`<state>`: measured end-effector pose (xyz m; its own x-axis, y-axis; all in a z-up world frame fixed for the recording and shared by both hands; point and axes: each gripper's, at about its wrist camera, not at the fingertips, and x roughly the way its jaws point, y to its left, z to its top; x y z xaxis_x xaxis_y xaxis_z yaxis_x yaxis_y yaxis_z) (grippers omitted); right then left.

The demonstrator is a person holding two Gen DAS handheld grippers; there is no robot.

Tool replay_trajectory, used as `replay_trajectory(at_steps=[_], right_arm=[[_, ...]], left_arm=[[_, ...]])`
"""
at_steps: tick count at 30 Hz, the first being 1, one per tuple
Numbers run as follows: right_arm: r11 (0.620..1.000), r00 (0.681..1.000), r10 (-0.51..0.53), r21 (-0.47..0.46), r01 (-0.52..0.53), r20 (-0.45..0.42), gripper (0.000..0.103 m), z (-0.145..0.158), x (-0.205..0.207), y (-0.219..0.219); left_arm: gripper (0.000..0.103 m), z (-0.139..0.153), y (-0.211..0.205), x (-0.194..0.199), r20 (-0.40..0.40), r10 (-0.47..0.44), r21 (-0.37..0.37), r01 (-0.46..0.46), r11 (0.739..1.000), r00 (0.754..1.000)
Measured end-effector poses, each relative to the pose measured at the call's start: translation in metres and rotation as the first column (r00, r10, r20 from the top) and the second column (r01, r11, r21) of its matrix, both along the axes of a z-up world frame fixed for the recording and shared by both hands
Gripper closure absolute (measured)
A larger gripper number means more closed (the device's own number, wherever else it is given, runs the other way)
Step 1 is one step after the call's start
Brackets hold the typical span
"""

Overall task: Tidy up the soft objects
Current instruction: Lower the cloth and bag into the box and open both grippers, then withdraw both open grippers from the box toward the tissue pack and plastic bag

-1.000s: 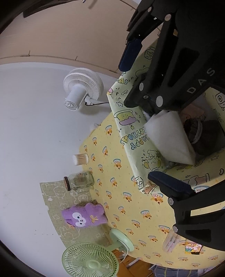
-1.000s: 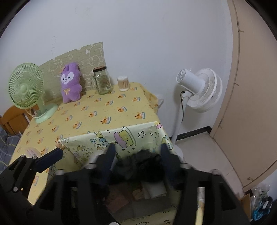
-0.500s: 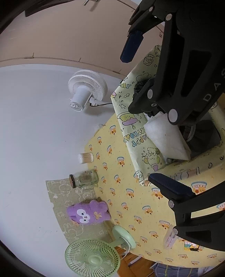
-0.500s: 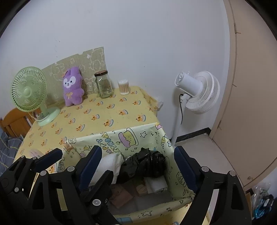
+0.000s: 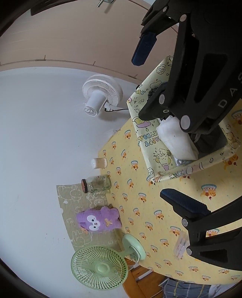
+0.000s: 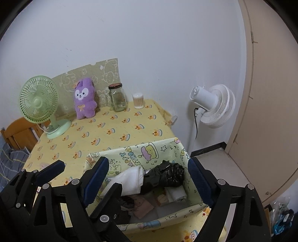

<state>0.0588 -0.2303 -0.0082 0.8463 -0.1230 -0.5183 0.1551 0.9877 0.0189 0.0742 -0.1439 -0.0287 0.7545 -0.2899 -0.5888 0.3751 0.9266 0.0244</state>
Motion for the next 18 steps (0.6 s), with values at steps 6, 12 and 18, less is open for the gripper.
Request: replay_trajectory(at_steps=[6,12,18], right_arm=[[1.000,1.000,0.005,-0.014,-0.004,0.027,0.010,0.010,-0.012,0.012],[0.999,0.999,0.018,-0.036,-0.016,0.042,0.009,0.020,-0.021,0.027],[0.998,0.998,0.041,-0.048,-0.039,0.054,0.009,0.025,-0.029,0.043]], left_arm=[[0.009,0.010,0.012,-0.010,0.028,0.009,-0.011,-0.009,1.000,1.000],[0.008,0.017,0.025,-0.019,0.042,0.023,-0.025,-0.022,0.999,0.999],[0.008,0.021,0.043,-0.027,0.057,0.041,-0.029,-0.039,0.999,0.998]])
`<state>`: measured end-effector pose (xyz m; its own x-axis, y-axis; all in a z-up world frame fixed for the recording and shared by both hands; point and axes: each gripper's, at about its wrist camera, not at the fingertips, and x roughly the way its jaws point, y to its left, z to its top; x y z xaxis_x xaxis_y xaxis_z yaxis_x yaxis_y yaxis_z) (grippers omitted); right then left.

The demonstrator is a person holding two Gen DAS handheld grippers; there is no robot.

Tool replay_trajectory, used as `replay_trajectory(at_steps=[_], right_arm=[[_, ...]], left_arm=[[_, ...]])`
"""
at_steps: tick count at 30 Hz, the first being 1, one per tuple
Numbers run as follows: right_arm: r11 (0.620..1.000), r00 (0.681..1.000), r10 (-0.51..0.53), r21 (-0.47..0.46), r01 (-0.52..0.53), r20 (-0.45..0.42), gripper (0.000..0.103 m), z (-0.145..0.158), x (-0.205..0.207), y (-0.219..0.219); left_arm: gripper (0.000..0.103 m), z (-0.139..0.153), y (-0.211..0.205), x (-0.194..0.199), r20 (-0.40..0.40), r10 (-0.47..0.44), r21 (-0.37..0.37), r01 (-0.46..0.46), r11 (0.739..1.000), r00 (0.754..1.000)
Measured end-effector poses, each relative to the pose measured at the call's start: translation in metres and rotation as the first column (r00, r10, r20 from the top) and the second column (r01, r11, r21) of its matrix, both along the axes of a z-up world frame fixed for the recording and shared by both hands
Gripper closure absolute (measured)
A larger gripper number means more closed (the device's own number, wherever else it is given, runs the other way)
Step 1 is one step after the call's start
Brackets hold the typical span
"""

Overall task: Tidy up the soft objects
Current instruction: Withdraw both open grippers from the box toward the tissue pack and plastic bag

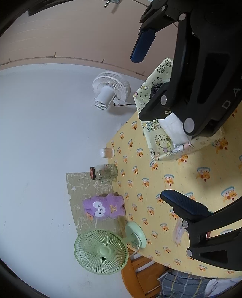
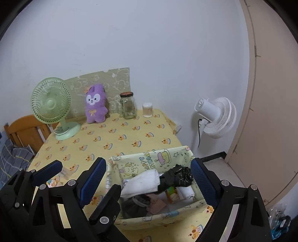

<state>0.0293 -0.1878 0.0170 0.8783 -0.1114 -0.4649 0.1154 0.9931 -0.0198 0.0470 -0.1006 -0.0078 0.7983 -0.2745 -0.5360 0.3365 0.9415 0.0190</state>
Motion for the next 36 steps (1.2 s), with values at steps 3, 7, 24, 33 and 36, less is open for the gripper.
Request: replay_trajectory(at_steps=[3,7,24,33,36], right_arm=[[1.000,1.000,0.012,-0.002,-0.012,0.001,0.009,0.001,-0.003,0.009],[1.000,1.000,0.025,-0.001,-0.025,0.008,0.009,0.004,-0.008,0.021],[0.997,0.996,0.072,-0.003,-0.072,0.045,0.005,0.007,-0.019,0.068],[0.996,0.995,0.090,-0.002,-0.090,0.044,0.000,0.002,-0.013,0.090],[0.995,0.994,0.098,-0.004,-0.098,0.041,0.000,-0.001,-0.010,0.098]], left_arm=[[0.008,0.002,0.007,-0.005,0.005,0.008,0.001,-0.008,1.000,1.000],[0.008,0.005,0.018,-0.011,0.012,0.016,0.003,-0.016,1.000,1.000],[0.008,0.012,0.063,-0.025,0.043,0.073,0.001,-0.073,0.997,0.996],[0.008,0.007,0.087,-0.019,0.041,0.100,-0.007,-0.099,0.995,0.994],[0.008,0.003,0.095,-0.016,0.039,0.104,-0.009,-0.103,0.995,0.994]])
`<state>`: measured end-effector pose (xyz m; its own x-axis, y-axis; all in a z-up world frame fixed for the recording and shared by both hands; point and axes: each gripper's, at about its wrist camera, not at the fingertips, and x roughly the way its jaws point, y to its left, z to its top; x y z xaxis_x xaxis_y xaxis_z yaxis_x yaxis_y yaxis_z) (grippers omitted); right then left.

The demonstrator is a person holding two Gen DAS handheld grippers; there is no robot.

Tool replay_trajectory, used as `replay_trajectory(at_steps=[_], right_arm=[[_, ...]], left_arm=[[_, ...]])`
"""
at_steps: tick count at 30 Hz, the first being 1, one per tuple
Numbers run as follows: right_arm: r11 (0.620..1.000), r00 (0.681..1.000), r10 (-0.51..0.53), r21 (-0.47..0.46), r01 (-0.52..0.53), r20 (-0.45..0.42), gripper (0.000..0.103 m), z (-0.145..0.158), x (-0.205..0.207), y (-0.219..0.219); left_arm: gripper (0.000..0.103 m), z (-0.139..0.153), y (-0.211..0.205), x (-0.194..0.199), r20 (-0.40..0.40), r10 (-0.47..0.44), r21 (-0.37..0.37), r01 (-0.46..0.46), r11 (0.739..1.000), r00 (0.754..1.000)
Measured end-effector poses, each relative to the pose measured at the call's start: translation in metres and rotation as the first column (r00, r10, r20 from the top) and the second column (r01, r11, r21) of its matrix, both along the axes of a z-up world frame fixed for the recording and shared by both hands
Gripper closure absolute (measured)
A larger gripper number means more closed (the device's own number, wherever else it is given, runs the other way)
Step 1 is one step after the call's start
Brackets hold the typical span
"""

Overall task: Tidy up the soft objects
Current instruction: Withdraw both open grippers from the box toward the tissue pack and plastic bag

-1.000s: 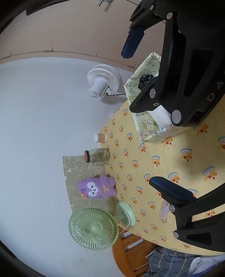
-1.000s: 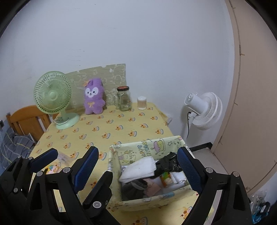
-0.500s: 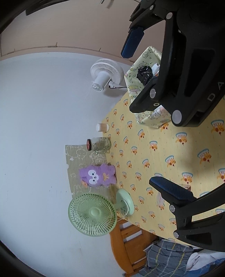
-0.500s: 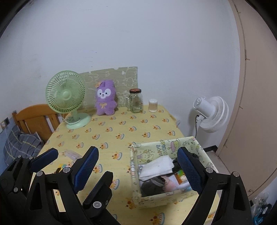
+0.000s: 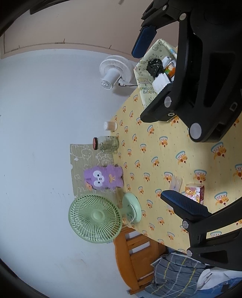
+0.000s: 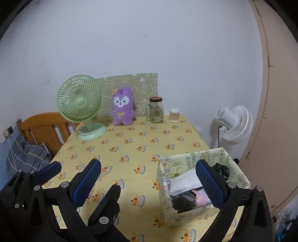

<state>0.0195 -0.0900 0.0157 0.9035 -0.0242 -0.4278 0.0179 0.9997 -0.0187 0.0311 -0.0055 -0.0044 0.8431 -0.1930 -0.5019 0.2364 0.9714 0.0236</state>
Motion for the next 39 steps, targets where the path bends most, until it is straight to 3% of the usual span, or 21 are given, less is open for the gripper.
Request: replay_trajectory(at_steps=[19,39], right_arm=[[0.996,0.995,0.094,0.007,-0.094,-0.018,0.000,-0.034,0.021,0.045],[0.984,0.979,0.177,-0.004,-0.178,-0.097,0.001,-0.086,0.069,0.082]], left_arm=[[0.008,-0.030,0.044,0.013,-0.016,0.078,0.023,-0.078,0.997,0.997],[0.008,-0.086,0.087,0.052,-0.142,0.205,0.003,-0.206,0.979,0.968]])
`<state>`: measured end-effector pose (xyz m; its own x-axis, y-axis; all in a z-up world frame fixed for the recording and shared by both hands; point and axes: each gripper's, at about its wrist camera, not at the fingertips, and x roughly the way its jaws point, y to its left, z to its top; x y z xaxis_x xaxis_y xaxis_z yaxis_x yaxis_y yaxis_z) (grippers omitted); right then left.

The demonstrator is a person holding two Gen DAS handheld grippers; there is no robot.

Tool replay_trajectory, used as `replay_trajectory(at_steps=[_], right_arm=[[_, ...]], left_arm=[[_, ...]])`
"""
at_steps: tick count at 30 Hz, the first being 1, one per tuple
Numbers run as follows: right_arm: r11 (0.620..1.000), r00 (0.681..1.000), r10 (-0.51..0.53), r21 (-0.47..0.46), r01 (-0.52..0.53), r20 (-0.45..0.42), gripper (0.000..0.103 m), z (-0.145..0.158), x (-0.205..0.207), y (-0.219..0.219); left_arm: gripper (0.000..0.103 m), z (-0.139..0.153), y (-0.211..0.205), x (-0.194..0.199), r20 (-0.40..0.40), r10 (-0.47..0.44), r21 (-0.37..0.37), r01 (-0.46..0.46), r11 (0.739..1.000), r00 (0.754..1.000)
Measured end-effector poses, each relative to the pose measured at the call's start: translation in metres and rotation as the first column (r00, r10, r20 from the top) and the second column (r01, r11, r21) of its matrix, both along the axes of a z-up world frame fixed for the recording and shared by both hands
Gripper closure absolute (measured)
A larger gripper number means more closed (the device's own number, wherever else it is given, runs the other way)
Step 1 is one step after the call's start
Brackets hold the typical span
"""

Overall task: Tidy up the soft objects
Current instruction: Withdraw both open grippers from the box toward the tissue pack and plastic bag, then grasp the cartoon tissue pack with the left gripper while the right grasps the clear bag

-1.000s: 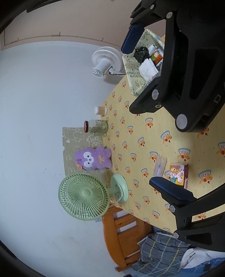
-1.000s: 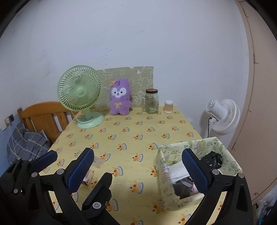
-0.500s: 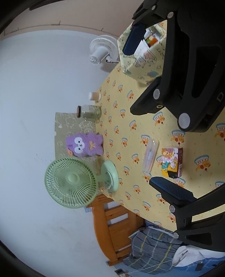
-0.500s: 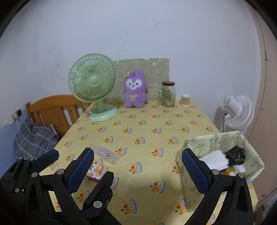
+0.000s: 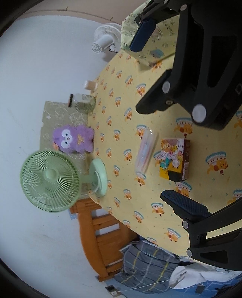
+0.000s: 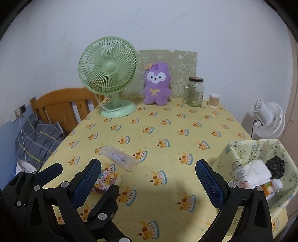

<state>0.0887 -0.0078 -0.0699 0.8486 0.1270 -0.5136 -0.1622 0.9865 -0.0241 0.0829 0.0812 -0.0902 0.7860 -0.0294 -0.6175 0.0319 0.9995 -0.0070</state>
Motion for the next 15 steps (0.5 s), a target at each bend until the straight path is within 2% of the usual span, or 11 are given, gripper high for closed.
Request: replay_trajectory(at_steps=[15], right_arm=[[1.000,0.995,0.011,-0.020,-0.013,-0.094,0.001,-0.039,0.038,0.008]], left_arm=[[0.008,-0.042,0.012,0.031,-0.132,0.045,-0.014,-0.048,0.999,0.990]])
